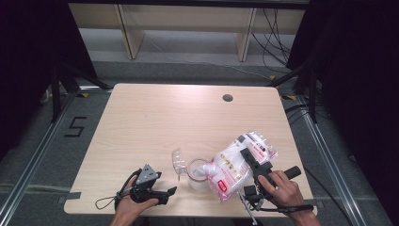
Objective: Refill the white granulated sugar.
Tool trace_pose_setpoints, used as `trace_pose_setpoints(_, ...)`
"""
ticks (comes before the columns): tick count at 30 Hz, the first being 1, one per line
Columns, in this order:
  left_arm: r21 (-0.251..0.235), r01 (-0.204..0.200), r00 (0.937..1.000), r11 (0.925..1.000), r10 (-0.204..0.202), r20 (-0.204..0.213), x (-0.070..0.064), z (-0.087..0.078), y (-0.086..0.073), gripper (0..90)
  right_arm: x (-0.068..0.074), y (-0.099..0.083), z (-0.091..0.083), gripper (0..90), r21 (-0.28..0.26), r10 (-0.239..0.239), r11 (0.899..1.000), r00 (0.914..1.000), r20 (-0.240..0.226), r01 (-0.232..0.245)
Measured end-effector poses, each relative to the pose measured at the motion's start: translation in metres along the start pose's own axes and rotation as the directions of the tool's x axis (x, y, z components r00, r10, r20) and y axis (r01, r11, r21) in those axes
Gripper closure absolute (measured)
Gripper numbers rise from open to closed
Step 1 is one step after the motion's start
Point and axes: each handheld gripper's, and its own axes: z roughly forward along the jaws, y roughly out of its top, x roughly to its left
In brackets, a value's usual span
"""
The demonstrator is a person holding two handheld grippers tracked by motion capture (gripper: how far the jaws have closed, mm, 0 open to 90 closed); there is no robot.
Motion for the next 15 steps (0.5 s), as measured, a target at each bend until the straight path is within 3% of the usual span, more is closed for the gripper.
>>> trace_pose_setpoints(2,-0.001,0.003,1.0,1.0,-0.003,-0.001,-0.0001,0.0001,0.0,18.5,0.0004,-0.0004,0.0007,67.7,-0.015,-0.001,1.0,0.9999,0.015,0.001)
trace_pose_setpoints(8,0.003,0.014,0.9999,0.9999,-0.014,-0.005,-0.0006,0.0004,0.0,18.5,-0.0002,0.0,0.0,67.8,-0.006,-0.001,1.0,1.0,0.002,0.001)
trace_pose_setpoints(10,0.002,0.011,0.9999,0.9999,-0.011,-0.005,-0.0005,0.0002,-0.0001,18.5,0.0019,0.001,-0.0009,67.9,0.007,0.041,0.999,0.9991,0.004,-0.041)
trace_pose_setpoints(14,0.004,0.016,0.9999,0.9999,-0.016,-0.006,-0.0013,-0.0002,0.0003,18.5,0.002,0.0011,-0.0008,67.9,0.007,0.043,0.999,0.9991,0.004,-0.043)
trace_pose_setpoints(15,0.002,0.004,1.0,1.0,-0.004,-0.006,-0.0007,-0.0004,0.0004,18.5,0.0037,0.001,-0.0012,67.9,0.015,0.062,0.998,0.9981,-0.003,-0.062)
